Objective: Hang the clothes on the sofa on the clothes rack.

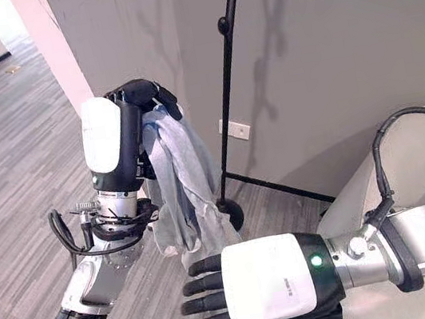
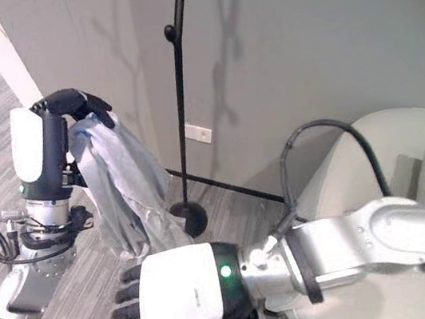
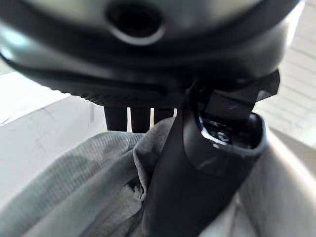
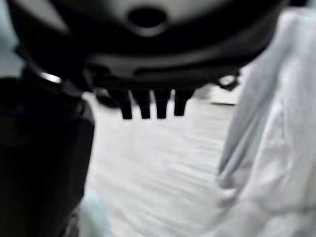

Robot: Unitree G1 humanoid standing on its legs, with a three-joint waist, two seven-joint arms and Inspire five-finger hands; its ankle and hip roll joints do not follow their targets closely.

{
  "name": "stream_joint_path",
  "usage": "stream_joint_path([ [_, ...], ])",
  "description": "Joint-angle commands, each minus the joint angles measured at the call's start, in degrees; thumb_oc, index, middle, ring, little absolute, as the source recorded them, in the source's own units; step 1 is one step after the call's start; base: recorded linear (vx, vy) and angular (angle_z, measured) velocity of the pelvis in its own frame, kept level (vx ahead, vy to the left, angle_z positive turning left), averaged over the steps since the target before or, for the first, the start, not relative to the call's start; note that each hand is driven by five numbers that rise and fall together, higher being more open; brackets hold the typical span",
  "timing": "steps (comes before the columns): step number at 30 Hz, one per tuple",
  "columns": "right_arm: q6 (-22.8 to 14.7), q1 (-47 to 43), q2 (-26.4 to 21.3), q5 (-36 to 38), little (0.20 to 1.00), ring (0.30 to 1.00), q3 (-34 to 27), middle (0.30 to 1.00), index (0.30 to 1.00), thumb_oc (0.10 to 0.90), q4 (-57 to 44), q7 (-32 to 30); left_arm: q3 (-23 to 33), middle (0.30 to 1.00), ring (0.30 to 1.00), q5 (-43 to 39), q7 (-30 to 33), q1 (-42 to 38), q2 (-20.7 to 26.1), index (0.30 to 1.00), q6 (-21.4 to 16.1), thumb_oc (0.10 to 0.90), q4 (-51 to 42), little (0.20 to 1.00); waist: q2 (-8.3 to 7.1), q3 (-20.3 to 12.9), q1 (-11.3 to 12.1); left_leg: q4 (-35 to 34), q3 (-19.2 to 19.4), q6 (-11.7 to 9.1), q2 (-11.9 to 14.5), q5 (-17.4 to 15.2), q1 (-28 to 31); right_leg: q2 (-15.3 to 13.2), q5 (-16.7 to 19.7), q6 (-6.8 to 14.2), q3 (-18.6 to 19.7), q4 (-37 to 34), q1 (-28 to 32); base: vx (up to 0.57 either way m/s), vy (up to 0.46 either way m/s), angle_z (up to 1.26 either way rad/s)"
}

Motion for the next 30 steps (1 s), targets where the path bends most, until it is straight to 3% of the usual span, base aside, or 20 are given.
stream_joint_path([
  [1,3.94,6.48,1.70,-16.87,0.900,0.900,-6.81,0.900,0.900,0.800,-2.56,-12.64,1.80,0.300,0.300,3.82,7.99,-13.53,-0.46,0.300,-0.37,0.400,-0.71,0.300,0.86,1.36,-0.26,-0.46,1.04,-3.33,4.08,-2.99,2.06,-5.73,-0.16,10.19,-0.56,-0.07,1.58,-0.06,0.041,-0.09],
  [3,4.80,9.51,4.62,-24.71,0.900,0.900,-8.54,0.900,0.900,0.800,-0.14,-13.77,1.91,0.300,0.300,6.69,10.70,-15.60,-2.57,0.300,1.41,0.400,-0.68,0.300,1.85,2.26,-0.64,-0.46,0.84,-3.08,3.74,-2.91,1.03,-6.02,0.39,10.31,-0.38,-0.07,0.58,-0.06,0.039,-0.04],
  [6,4.07,14.39,7.14,-26.95,0.900,0.900,-11.16,0.900,0.900,0.800,1.71,-13.51,1.71,0.300,0.300,7.76,12.17,-16.45,-3.83,0.300,2.27,0.400,-0.55,0.300,2.18,2.39,-0.68,-0.46,0.66,-2.92,3.56,-2.78,0.15,-6.20,0.74,10.35,-0.33,-0.07,-0.31,-0.03,0.017,0.01],
  [8,2.64,16.90,8.67,-26.39,0.900,0.900,-11.71,0.900,0.900,0.800,2.25,-12.58,1.38,0.300,0.300,8.26,12.67,-16.73,-4.29,0.300,2.41,0.400,-0.34,0.300,2.27,2.39,-0.68,-0.46,0.55,-2.94,3.45,-2.59,-0.40,-6.27,0.89,10.32,-0.29,-0.07,-0.79,-0.01,0.006,-0.02],
  [11,0.26,22.10,12.17,-17.15,0.900,0.900,-11.73,0.900,0.900,0.800,7.19,-6.45,1.64,0.300,0.300,8.03,12.32,-15.45,-4.91,0.300,2.11,0.400,-0.21,0.300,2.41,2.20,-0.82,-0.46,0.44,-3.07,3.57,-2.36,-0.87,-6.32,0.85,10.09,-0.26,-0.07,-1.20,-0.01,0.004,-0.04],
  [12,0.67,27.42,14.69,-8.39,0.900,0.900,-13.64,0.900,0.900,0.800,12.40,-1.36,2.21,0.300,0.300,7.93,12.03,-15.04,-5.16,0.300,1.87,0.400,-0.53,0.300,2.51,2.17,-1.10,-0.46,0.38,-3.12,3.61,-2.37,-0.84,-6.31,0.77,10.01,-0.30,-0.07,-1.18,0.00,0.000,0.00],
  [13,5.35,41.99,23.10,15.87,0.900,0.900,-21.07,0.900,0.900,0.800,26.20,6.43,3.18,0.300,0.300,7.21,11.09,-14.04,-5.47,0.300,1.26,0.400,-2.05,0.300,2.24,2.06,-1.09,-0.46,0.41,-3.23,3.62,-2.20,-0.81,-6.35,0.66,9.75,-0.31,-0.07,-1.17,0.01,-0.006,0.10],
  [15,12.69,56.66,34.07,45.02,0.900,0.900,-29.23,0.900,0.900,0.800,39.30,8.12,4.89,0.300,0.300,3.81,10.02,-12.63,-6.36,0.300,0.06,0.400,-2.88,0.300,2.05,2.01,-1.19,-0.46,0.64,-3.33,3.53,-2.13,-0.63,-6.43,0.77,9.42,-0.26,-0.07,-1.13,0.04,-0.002,0.25],
  [16,15.57,63.18,41.76,64.29,0.900,0.900,-32.08,0.900,0.900,0.800,44.81,6.53,5.59,0.300,0.300,-1.19,8.28,-12.05,-7.22,0.300,-0.57,0.400,-1.90,0.300,2.33,1.69,-1.01,-0.46,-0.06,-3.74,3.61,-3.08,0.16,-6.25,0.17,9.76,0.38,-0.07,-0.47,0.09,-0.006,0.00],
  [17,16.01,64.74,44.47,66.55,0.900,0.900,-33.29,0.900,0.900,0.800,45.84,5.52,5.78,0.300,0.300,-3.80,7.69,-12.30,-7.63,0.300,-0.46,0.400,-1.04,0.300,2.44,1.58,-0.97,-0.46,-0.11,-3.85,3.52,-3.02,0.33,-6.23,0.09,9.76,0.35,-0.07,-0.33,0.05,-0.043,-0.28],
  [18,15.00,65.94,47.38,61.30,0.900,0.900,-35.50,0.900,0.900,0.800,48.07,5.02,6.69,0.300,0.300,-5.46,7.07,-12.79,-7.55,0.300,-0.91,0.400,-0.23,0.300,2.44,1.49,-1.14,-0.46,0.55,-3.70,3.35,-2.09,-0.02,-6.48,0.59,9.39,-0.29,-0.07,-0.60,-0.03,-0.051,-0.29],
  [19,14.88,65.98,47.58,61.14,0.900,0.900,-35.54,0.900,0.900,0.800,48.21,5.03,6.57,0.300,0.300,-5.49,7.07,-12.86,-7.49,0.300,-0.93,0.400,-0.18,0.300,2.35,1.47,-1.08,-0.46,0.54,-3.70,3.34,-2.08,-0.04,-6.49,0.59,9.38,-0.30,-0.07,-0.63,-0.03,-0.056,-0.07],
  [21,10.66,66.87,51.70,53.63,0.900,0.900,-38.86,0.900,0.900,0.800,50.75,1.24,7.30,0.300,0.300,-5.60,7.31,-12.41,-7.12,0.300,-2.04,0.400,-0.87,0.300,2.93,0.96,-1.34,-0.46,0.33,-3.65,3.27,-2.08,0.04,-6.62,0.60,9.55,-0.28,-0.07,-0.67,0.04,-0.032,0.12],
  [23,8.28,66.99,53.71,51.73,0.900,0.900,-40.27,0.900,0.900,0.800,51.40,-0.99,7.89,0.300,0.300,-5.03,7.87,-11.66,-7.02,0.300,-2.74,0.400,-1.57,0.300,3.43,0.58,-1.53,-0.46,0.27,-3.58,3.20,-2.14,0.13,-6.68,0.61,9.63,-0.28,-0.07,-0.69,0.04,-0.016,0.00],
  [28,4.30,65.40,56.99,47.53,0.900,0.900,-38.88,0.900,0.900,0.800,54.04,-4.80,7.37,0.300,0.300,-5.38,9.72,-11.03,-7.10,0.300,-3.86,0.400,-2.39,0.300,4.55,-0.31,-1.47,-0.46,0.04,-3.50,3.10,-2.39,0.48,-6.82,0.49,9.73,-0.31,-0.07,-0.33,0.04,-0.021,-0.04],
  [30,2.63,63.24,57.08,42.48,0.900,0.900,-36.44,0.900,0.900,0.800,53.96,-7.12,6.24,0.300,0.300,-6.03,10.47,-11.38,-7.46,0.300,-4.18,0.400,-1.82,0.300,5.40,-0.59,-1.29,-0.46,-0.14,-3.49,3.09,-2.35,0.81,-6.84,0.18,9.65,-0.10,-0.07,-0.12,0.04,-0.042,0.22],
])
